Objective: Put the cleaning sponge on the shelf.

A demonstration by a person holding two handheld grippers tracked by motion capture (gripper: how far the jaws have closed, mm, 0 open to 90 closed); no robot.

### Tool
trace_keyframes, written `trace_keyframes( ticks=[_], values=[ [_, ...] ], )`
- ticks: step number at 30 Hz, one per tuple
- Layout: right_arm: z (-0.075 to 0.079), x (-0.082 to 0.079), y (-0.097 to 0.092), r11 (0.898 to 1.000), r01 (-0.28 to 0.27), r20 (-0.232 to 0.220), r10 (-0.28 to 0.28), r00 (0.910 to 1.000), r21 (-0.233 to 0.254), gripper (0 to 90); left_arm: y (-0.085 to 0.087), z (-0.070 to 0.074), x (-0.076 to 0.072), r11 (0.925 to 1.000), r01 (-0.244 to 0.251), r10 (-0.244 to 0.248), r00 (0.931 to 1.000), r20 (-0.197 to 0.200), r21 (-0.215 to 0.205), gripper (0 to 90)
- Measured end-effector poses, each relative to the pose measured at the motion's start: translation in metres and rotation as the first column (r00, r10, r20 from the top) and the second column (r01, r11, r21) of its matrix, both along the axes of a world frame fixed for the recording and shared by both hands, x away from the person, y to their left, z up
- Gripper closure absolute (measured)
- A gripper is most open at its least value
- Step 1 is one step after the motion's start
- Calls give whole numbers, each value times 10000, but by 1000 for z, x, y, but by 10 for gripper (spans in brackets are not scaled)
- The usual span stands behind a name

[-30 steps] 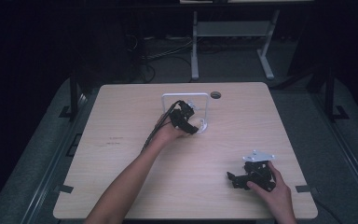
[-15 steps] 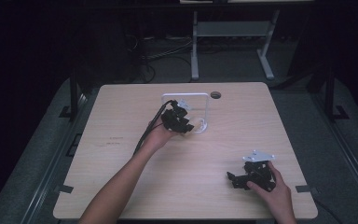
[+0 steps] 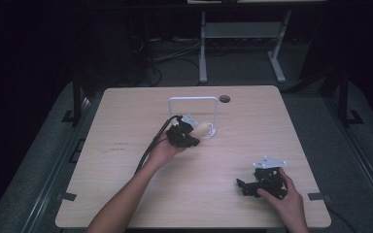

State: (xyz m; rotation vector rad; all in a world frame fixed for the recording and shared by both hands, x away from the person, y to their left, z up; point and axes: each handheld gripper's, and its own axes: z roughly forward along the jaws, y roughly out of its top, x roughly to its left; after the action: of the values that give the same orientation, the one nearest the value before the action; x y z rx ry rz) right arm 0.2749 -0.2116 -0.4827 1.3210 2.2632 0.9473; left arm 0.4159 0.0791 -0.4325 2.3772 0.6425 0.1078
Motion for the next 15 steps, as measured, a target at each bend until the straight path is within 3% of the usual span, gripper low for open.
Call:
trace_keyframes(
  ticks=[4,15],
  values=[
    [0,0,0,10000,1,0,-1,10000,2,9,2,-13,2,9999,-117,119,9999,-101,103,900],
    [0,0,0,10000,3,-2,-3,10000,4,9,8,-20,12,9974,-645,646,9979,-2,331,899]
  ],
)
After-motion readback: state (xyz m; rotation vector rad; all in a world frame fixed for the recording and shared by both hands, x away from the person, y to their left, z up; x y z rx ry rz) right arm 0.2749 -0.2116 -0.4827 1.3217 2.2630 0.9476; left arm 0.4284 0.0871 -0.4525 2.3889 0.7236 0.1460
